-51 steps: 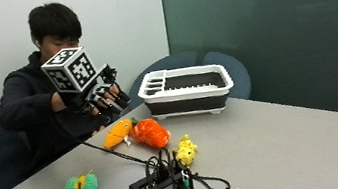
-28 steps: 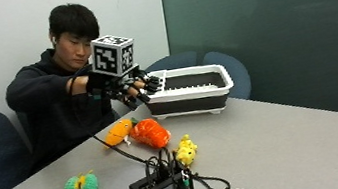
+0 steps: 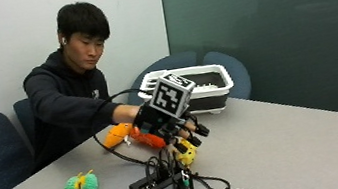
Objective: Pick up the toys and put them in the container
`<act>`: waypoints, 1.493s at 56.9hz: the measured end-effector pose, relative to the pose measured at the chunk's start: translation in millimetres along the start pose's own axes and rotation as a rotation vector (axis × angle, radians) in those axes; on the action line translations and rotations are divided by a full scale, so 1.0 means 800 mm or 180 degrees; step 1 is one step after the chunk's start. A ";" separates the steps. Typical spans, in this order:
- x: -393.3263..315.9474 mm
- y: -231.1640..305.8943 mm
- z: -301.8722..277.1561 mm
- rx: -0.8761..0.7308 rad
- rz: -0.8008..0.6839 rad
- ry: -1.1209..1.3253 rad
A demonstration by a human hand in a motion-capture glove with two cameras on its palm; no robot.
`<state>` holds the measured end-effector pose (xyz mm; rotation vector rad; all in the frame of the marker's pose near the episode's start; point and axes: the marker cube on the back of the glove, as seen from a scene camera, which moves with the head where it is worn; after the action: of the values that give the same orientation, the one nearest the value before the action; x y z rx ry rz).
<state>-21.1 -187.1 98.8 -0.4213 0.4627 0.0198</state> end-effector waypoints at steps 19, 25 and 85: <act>-0.037 -0.033 0.053 0.1040 -0.0462 -0.0187; -0.047 -0.012 0.008 0.1431 -0.0530 -0.0849; -0.180 0.149 -0.123 0.0636 -0.1300 -0.0723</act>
<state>-205.8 -106.5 35.4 -0.3060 0.1465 -0.3678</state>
